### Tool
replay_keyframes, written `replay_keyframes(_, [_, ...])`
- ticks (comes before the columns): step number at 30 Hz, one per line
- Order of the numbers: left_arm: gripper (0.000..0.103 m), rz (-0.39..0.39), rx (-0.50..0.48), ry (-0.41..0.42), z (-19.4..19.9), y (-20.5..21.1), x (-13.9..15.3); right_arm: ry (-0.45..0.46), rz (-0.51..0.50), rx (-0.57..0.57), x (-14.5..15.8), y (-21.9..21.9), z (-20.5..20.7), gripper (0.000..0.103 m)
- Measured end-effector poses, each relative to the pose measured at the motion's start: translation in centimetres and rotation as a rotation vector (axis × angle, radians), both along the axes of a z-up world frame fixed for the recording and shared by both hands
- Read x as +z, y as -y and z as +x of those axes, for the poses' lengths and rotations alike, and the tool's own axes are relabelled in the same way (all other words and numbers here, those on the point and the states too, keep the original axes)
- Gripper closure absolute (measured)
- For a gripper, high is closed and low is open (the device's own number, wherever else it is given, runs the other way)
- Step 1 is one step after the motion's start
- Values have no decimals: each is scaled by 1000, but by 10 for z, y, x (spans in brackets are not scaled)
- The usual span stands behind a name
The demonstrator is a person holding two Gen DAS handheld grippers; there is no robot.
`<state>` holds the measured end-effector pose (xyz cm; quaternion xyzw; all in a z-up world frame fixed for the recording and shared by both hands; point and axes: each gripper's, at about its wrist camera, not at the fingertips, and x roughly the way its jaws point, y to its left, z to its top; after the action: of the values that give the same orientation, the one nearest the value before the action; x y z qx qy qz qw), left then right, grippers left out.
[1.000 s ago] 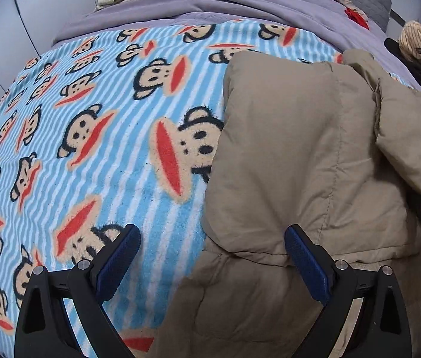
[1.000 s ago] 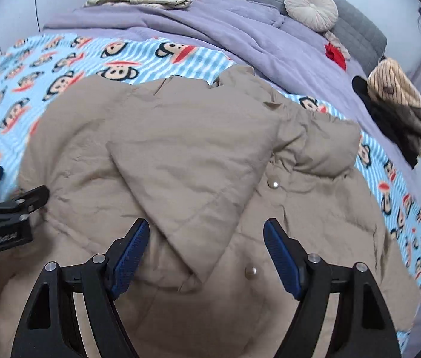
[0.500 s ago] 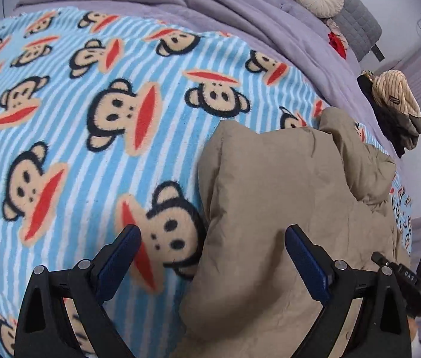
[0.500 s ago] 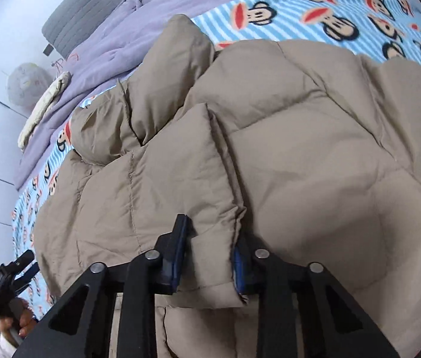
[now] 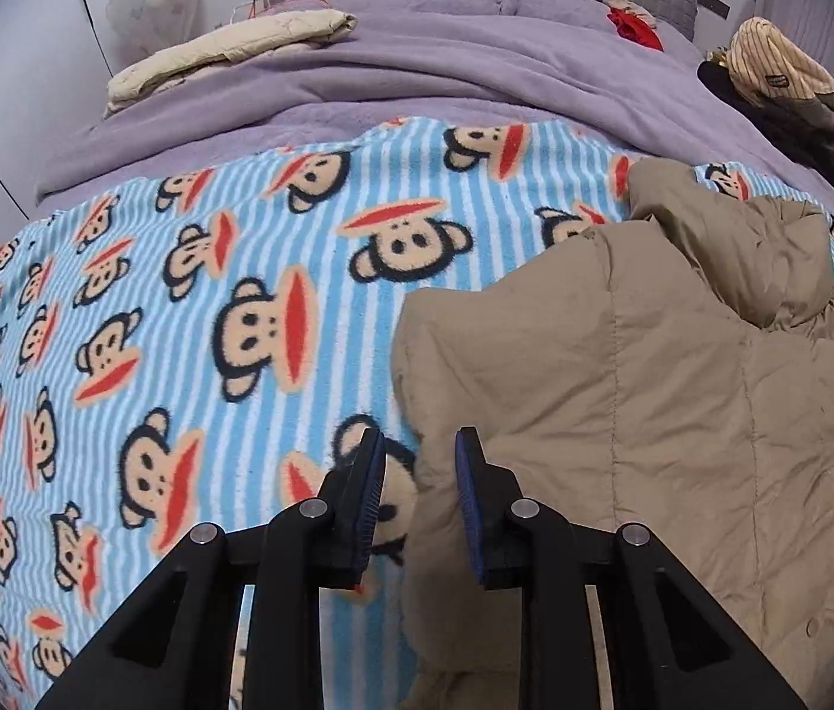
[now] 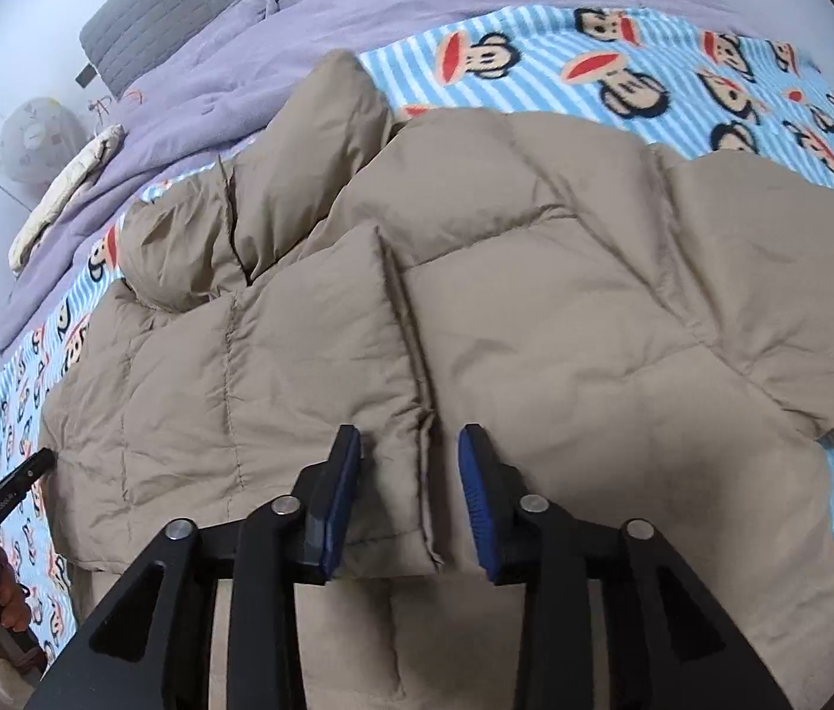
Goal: Fold large clothes
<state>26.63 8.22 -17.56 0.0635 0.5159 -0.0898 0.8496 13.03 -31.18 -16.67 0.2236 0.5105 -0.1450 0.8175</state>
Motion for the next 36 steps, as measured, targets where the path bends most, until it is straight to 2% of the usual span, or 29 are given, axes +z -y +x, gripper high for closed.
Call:
replay_keyframes(3, [77,-21,24,36,-6,-13,15,35,-14,-44,14,10,-22,64])
replay_keyframes(4, [77,-44,17,32,-8,-14,16,56,-7,-40,19,10,-27,76])
replay_keyframes(5, [77,-62,4,18,-10,-13,14,72,4,-22,23,9,-29,82])
replay_keyframes(7, [77,-48,-11,-28,-10,0,-1,79,12,45,25,-2,-26,85])
replay_keyframes(10, [77,12,6,-74,-12,16,-36,18,-12,128,6,-23,-9,86])
replay_keyframes(11, [77,10,26,-83,-12,17,-45,-10,-22,134,-4,-26,-5,86])
replay_keyframes(14, [76,-16,80,-87,-10,17,-51,-49,-34,110,-28,-18,10,92])
replay_keyframes(17, [76,1,74,-86,-11,19,-51,-36,-28,98,-29,-10,21,92])
replay_keyframes(21, [76,-2,90,-91,-16,14,-34,-50,-27,92,-19,-5,17,92])
replay_keyframes(24, [76,-6,81,-76,-27,10,-16,-32,9,65,-4,1,-7,87])
replay_keyframes(33, [76,-9,4,-78,-88,29,28,-46,125,-32,17,17,-94,87])
replay_keyframes(34, [69,-7,-5,-79,-96,33,31,-45,136,-43,18,18,-101,87])
replay_keyframes(35, [36,-4,-13,-75,-103,38,35,-43,150,-57,20,21,-110,87])
replay_keyframes(36, [19,-3,-16,-62,-111,43,41,-39,161,-69,21,23,-118,86])
